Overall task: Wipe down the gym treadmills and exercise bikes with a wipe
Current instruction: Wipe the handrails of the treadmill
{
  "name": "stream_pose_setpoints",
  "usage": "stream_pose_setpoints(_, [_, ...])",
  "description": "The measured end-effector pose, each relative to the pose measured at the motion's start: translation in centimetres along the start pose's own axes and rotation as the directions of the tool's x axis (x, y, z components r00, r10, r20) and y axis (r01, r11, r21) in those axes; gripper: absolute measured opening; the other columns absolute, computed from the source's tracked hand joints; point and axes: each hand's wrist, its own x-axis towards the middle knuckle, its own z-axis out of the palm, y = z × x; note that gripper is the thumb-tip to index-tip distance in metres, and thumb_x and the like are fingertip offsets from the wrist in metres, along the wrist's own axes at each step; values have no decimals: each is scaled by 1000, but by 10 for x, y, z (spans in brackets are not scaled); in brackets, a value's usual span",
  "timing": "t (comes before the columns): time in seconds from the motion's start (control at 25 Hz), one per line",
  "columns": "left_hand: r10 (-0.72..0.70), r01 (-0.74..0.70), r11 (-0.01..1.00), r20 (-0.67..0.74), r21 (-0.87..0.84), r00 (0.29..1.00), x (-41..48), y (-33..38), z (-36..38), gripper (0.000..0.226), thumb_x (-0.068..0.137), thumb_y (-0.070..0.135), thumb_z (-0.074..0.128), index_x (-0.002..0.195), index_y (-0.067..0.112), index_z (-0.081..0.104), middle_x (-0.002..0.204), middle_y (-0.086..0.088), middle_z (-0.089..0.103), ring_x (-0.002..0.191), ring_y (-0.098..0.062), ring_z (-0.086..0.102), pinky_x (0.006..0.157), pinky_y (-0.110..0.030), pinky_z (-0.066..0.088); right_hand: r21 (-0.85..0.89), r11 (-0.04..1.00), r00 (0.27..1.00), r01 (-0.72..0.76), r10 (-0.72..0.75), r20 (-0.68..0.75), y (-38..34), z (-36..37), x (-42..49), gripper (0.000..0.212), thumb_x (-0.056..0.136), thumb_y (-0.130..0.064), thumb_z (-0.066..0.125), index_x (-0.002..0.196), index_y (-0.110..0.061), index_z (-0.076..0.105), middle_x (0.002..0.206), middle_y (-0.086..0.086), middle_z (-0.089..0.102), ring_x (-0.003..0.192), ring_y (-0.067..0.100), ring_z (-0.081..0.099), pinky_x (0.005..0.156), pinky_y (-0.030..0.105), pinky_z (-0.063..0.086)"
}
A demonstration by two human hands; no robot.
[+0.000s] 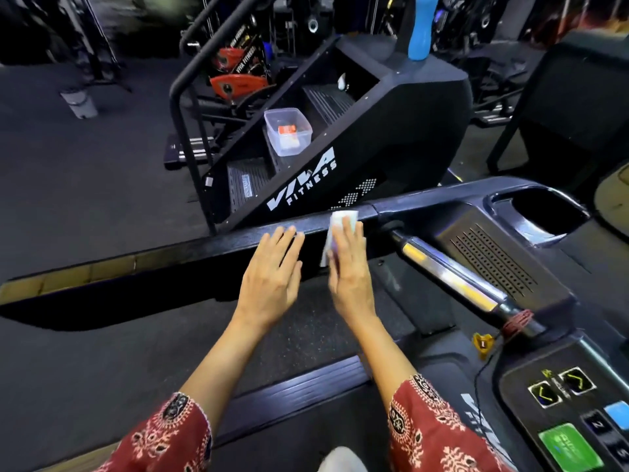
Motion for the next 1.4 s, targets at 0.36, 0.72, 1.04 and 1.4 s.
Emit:
stream_pose_setpoints(0.36, [169,-84,972,-408,218,897,-5,-11,53,38,87,12,60,122,-3,61,127,-22,58,124,-33,45,114,-41,22,69,970,861,231,-171,-479,55,41,12,38,100,-6,40,137,0,37,147,25,35,142,35,22,119,44,16])
stream_pose_setpoints(0.72, [237,-41,941,-570,335,786,-26,-24,85,42,90,19,58,127,1,58,138,-21,48,132,-32,37,115,-39,20,-49,893,738,448,-400,-544,89,75,2,39,100,-6,39,138,6,44,148,22,37,142,33,18,120,37,9])
stream_pose_setpoints(1.04, [301,-32,907,-594,420,746,-38,-38,84,41,92,24,58,125,2,60,137,-20,50,131,-32,41,112,-42,26,-103,866,675,489,-450,-584,75,85,6,38,99,-5,38,136,1,41,151,26,26,144,34,18,120,41,13])
stream_pose_setpoints(1.4, [336,-3,882,-624,472,706,-53,-65,63,38,93,26,56,124,3,61,133,-21,53,128,-31,43,111,-42,28,-204,814,633,543,-557,-538,42,102,11,42,100,-14,39,140,-2,44,150,19,36,143,33,24,119,46,14])
